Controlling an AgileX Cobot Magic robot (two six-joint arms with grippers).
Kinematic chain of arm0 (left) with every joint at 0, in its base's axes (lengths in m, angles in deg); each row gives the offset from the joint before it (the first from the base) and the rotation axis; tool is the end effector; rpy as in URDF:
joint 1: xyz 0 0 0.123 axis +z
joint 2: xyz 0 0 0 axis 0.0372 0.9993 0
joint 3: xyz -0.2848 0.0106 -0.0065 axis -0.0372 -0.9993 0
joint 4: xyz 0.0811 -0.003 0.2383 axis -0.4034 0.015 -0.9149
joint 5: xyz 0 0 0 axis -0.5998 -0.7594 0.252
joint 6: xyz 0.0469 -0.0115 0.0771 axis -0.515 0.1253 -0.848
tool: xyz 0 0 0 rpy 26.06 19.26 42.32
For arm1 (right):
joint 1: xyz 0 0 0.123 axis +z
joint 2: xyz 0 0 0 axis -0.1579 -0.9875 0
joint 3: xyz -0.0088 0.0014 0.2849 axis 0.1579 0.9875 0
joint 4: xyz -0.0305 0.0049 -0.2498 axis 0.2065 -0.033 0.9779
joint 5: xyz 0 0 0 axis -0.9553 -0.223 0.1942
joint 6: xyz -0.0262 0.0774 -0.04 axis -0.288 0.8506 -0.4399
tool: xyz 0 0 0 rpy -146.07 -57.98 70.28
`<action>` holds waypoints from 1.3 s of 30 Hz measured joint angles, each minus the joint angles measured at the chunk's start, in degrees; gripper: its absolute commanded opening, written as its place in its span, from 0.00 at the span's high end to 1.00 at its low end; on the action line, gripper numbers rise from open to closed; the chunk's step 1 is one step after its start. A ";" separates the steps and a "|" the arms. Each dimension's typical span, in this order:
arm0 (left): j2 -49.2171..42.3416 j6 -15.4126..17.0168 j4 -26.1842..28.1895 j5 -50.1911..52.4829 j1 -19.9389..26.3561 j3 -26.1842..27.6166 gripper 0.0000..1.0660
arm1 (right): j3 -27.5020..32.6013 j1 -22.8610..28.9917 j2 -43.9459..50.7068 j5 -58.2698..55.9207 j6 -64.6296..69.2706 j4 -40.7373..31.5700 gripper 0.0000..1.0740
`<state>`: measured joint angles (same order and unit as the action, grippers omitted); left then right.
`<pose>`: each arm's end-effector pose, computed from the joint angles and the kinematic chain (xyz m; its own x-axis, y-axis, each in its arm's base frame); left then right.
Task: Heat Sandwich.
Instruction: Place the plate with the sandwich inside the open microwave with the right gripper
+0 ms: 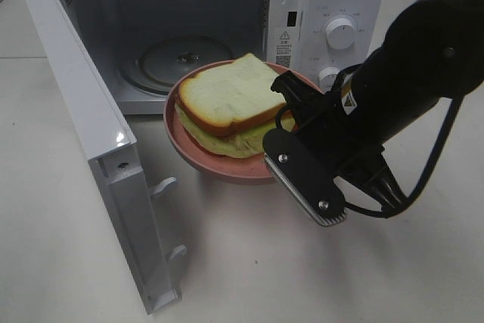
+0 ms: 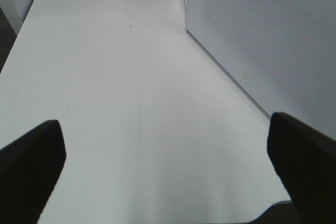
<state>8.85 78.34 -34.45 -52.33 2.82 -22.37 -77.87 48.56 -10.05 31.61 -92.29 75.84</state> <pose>-0.0088 -0.0060 0.2807 -0.4554 -0.0125 -0.8902 0.0420 0.9985 -0.0356 0.2383 0.1892 0.2025 0.6390 -0.7658 0.0726 -0.6514 -0.5889 -0.4784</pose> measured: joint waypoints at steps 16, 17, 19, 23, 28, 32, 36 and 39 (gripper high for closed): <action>0.00 0.00 0.00 0.00 0.00 0.00 0.06 | -9.00 0.00 -8.08 -0.29 0.11 -0.34 1.00; 0.00 0.00 0.00 0.00 0.00 0.00 0.06 | -9.57 0.00 -8.54 -0.52 0.11 -0.34 1.00; 0.00 0.00 0.00 0.00 0.00 0.00 0.06 | -10.14 0.00 -9.00 -0.80 0.17 -0.34 1.00; 0.00 0.00 0.00 0.00 0.00 0.00 0.06 | -13.06 0.00 -11.17 -1.89 0.52 -0.34 1.00; 0.00 0.00 0.00 0.00 0.00 0.00 0.06 | -17.07 0.00 -14.67 -4.35 0.63 -0.34 1.00; 0.00 0.00 0.00 0.00 0.00 0.00 0.06 | -18.91 0.00 -16.33 -5.21 1.32 -0.34 1.00; 0.00 0.00 0.00 0.00 0.00 0.00 0.06 | -21.08 0.00 -18.39 -5.67 2.01 -0.40 1.00; 0.00 0.00 0.00 0.00 0.00 0.00 0.06 | -23.84 0.00 -20.28 -6.93 2.12 -0.40 1.00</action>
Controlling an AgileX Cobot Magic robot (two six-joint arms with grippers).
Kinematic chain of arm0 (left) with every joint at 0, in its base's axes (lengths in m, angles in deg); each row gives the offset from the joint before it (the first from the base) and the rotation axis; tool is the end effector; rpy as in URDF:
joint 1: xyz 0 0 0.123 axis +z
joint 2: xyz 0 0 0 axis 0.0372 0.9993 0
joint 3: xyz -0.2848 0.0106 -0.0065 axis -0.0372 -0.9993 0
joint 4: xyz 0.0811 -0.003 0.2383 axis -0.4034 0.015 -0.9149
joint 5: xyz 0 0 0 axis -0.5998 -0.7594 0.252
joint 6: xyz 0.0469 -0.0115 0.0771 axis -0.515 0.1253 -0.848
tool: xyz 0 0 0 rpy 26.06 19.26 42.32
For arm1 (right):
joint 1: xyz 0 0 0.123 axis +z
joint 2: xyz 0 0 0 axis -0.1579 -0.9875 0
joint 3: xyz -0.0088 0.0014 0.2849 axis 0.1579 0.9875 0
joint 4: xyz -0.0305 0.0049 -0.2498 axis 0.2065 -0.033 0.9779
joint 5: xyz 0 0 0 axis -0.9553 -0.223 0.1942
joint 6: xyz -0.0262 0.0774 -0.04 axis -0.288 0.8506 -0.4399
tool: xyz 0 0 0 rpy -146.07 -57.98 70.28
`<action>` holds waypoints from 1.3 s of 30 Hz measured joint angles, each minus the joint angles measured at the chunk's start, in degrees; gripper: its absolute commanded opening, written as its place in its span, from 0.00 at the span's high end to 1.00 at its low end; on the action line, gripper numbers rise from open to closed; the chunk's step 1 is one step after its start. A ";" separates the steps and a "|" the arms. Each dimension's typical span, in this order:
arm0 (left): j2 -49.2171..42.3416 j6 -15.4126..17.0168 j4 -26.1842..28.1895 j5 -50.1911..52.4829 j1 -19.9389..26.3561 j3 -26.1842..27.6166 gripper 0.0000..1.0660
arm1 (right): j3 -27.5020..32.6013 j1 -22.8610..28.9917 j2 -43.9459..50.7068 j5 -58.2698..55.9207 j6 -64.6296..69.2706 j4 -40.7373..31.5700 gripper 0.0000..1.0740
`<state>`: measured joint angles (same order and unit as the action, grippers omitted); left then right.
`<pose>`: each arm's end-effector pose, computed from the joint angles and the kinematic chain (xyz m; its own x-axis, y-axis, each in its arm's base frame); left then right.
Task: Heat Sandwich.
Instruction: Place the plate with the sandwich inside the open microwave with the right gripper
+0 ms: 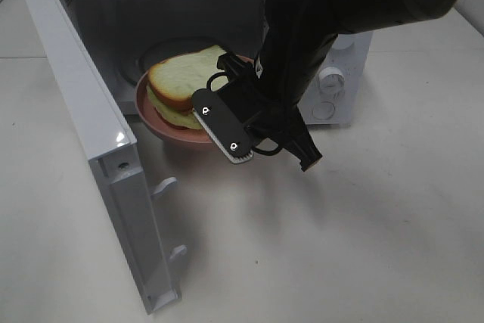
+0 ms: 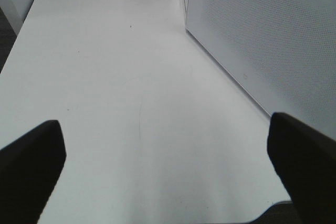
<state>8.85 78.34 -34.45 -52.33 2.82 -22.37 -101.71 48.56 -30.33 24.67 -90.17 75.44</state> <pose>-0.0088 -0.0060 0.2807 -0.4554 -0.0125 -0.8902 0.0420 0.9985 -0.0356 0.3143 0.2506 0.1824 0.6035 -0.7951 0.0592 -0.7038 -0.5662 -0.4292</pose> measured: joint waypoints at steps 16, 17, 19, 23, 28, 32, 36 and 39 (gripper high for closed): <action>0.00 0.00 0.00 0.00 0.00 0.00 0.06 | -14.73 0.00 -8.14 -6.59 4.87 0.00 1.00; 0.00 0.00 0.00 0.00 0.00 0.00 0.06 | -15.53 0.00 -8.54 -6.76 5.33 0.06 1.00; 0.00 0.00 0.00 0.00 0.00 0.00 0.06 | -17.82 0.00 -9.74 -7.39 6.25 0.06 1.00; 0.00 0.00 0.00 0.00 0.00 0.00 0.06 | -20.74 0.00 -11.34 -8.71 7.79 0.29 1.00; 0.00 0.00 0.00 0.00 0.00 0.00 0.06 | -24.58 0.00 -13.75 -10.31 10.37 0.80 1.00; 0.00 0.00 0.00 0.00 0.00 0.00 0.06 | -28.88 0.00 -15.93 -11.86 12.26 1.26 1.00; 0.00 0.00 0.00 0.00 0.00 0.00 0.06 | -32.77 0.00 -18.22 -13.01 14.55 1.49 1.00; 0.00 0.00 0.00 0.00 0.00 0.00 0.06 | -34.38 0.00 -19.19 -13.46 15.41 1.60 1.00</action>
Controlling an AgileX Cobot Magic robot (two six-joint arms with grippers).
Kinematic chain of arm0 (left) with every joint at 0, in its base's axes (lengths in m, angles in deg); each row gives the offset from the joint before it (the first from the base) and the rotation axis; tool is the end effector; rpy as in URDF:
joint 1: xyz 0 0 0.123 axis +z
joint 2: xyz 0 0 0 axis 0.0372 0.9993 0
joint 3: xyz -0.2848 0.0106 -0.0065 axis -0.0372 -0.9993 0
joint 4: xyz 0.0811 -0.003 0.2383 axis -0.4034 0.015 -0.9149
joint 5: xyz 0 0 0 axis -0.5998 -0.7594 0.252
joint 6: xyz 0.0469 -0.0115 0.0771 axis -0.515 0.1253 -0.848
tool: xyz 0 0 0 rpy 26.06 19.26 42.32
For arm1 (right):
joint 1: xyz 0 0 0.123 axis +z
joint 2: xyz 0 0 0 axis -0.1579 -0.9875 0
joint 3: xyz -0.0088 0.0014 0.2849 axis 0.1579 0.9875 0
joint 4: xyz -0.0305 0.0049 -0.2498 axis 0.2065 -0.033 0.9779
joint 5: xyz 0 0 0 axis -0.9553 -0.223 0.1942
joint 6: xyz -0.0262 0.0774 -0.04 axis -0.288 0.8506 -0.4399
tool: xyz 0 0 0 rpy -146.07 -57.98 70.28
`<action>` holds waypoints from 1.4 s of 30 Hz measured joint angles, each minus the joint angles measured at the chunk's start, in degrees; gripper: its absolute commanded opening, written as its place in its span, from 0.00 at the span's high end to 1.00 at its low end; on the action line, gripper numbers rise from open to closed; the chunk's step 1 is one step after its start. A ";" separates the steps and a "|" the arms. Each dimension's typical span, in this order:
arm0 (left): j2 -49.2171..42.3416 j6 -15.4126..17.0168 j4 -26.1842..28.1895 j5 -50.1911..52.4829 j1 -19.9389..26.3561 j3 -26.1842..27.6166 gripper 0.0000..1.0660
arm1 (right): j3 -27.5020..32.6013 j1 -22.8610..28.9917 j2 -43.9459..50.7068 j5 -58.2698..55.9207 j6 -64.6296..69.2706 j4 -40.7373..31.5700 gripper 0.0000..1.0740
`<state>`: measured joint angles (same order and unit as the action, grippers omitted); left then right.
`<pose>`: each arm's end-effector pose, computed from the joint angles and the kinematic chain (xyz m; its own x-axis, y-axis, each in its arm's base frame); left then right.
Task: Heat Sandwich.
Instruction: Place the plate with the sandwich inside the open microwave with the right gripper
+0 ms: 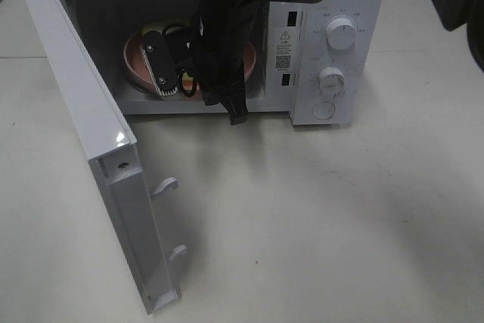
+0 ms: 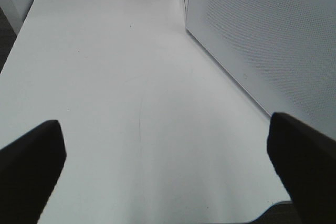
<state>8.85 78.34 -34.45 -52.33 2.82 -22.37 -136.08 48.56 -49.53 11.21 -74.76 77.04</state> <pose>-0.0088 -0.0060 0.2807 -0.4554 -0.0125 -0.8902 0.0420 0.9985 -0.0356 0.3923 0.3098 0.1884 0.3793 -0.9248 -0.0294 -0.8231 -0.3227 -0.4673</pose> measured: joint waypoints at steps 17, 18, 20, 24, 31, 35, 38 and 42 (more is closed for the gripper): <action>0.00 0.00 0.00 0.00 0.00 0.00 0.06 | -9.68 0.00 -7.05 -1.72 2.64 0.74 0.99; 0.00 0.00 0.00 0.00 0.00 0.00 0.06 | -10.31 0.00 -7.62 -1.72 2.64 0.74 0.99; 0.00 0.00 0.00 0.00 0.00 0.00 0.06 | -11.75 0.00 -8.77 -1.43 2.69 0.86 0.99; 0.00 0.00 0.00 0.00 0.00 0.00 0.06 | -13.18 -0.17 -9.74 -0.06 2.69 0.80 0.99; 0.00 0.00 0.00 0.00 0.00 0.00 0.06 | -13.58 -0.74 -9.97 2.58 5.10 1.03 0.97; 0.00 0.00 0.00 0.00 0.00 0.00 0.06 | -13.58 -0.74 -10.08 2.75 5.67 1.03 0.92; 0.00 0.00 0.00 0.00 0.00 0.00 0.06 | -13.58 -0.74 -10.49 3.15 5.67 1.26 0.84; 0.00 0.00 0.00 0.00 0.00 0.00 0.06 | -13.75 -0.74 -11.12 4.47 7.85 1.32 0.65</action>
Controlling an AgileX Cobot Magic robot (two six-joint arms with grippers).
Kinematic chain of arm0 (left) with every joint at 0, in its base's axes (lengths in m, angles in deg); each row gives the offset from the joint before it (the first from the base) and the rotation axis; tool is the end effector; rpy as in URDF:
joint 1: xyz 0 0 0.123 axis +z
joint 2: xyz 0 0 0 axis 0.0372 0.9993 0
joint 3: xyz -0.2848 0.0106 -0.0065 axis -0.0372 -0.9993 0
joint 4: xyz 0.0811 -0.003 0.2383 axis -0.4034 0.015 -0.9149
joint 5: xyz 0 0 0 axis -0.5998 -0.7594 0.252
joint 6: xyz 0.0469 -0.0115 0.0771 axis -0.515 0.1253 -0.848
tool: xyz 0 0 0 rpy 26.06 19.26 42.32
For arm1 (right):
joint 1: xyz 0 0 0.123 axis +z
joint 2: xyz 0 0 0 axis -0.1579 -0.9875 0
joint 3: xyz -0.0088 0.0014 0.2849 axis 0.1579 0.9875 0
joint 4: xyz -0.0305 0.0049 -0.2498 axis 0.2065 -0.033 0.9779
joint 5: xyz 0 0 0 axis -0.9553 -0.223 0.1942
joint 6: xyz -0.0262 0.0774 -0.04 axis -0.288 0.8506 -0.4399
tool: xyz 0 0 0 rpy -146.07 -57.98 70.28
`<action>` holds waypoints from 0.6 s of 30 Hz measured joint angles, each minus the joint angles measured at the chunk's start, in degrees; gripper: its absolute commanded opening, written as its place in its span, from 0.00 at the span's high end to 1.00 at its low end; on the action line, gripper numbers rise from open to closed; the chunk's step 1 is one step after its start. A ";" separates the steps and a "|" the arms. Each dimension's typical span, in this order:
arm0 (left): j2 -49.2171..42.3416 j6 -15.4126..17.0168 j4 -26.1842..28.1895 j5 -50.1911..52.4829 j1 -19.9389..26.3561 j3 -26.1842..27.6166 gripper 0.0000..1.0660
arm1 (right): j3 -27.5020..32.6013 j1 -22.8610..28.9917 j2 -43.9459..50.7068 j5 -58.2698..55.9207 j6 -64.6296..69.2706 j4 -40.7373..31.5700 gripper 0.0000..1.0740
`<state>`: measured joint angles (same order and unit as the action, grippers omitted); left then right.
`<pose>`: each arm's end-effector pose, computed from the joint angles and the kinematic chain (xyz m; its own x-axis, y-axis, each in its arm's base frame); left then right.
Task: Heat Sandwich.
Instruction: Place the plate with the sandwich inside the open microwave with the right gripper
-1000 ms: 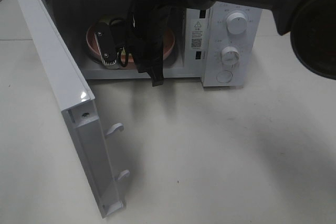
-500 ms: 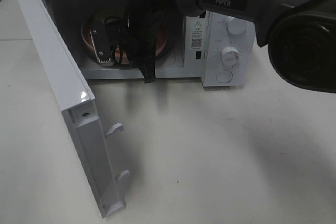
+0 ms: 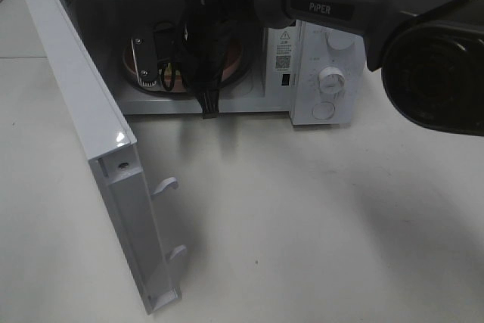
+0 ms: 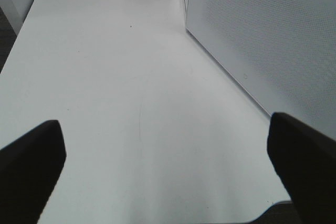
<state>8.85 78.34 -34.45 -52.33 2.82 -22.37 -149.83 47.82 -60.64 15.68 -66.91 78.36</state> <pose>-0.0088 -0.0060 0.2807 -0.4554 -0.0125 -0.8902 0.0420 0.9985 -0.0356 0.4314 0.3321 0.1615 0.2800 -0.9520 -0.1237 -0.8113 -0.1657 -0.5606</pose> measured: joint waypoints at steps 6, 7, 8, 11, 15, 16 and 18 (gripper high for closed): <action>0.00 0.00 0.00 0.00 0.00 0.00 0.06 | -0.17 0.00 0.00 0.86 4.01 0.11 0.36; 0.00 0.00 0.00 0.00 0.00 0.00 0.06 | -0.17 0.00 0.00 0.86 4.01 0.11 0.36; 0.00 0.00 0.00 0.00 0.00 0.00 0.06 | -0.17 0.00 0.00 0.86 4.64 0.17 0.30; 0.00 0.00 0.00 0.00 0.00 0.00 0.06 | -0.17 0.00 0.00 0.86 6.36 0.17 0.25; 0.00 0.00 0.00 0.00 0.00 0.00 0.06 | -0.17 0.00 0.00 0.86 6.70 0.17 0.27; 0.00 0.00 0.00 0.00 0.00 0.00 0.06 | -0.17 0.00 0.00 0.86 6.70 0.17 0.27; 0.00 0.00 0.00 0.00 0.00 0.00 0.06 | -0.17 0.00 0.00 0.86 6.82 0.17 0.27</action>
<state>8.85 78.34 -34.45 -52.33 2.82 -22.37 -150.01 47.82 -60.64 16.54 -60.09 78.53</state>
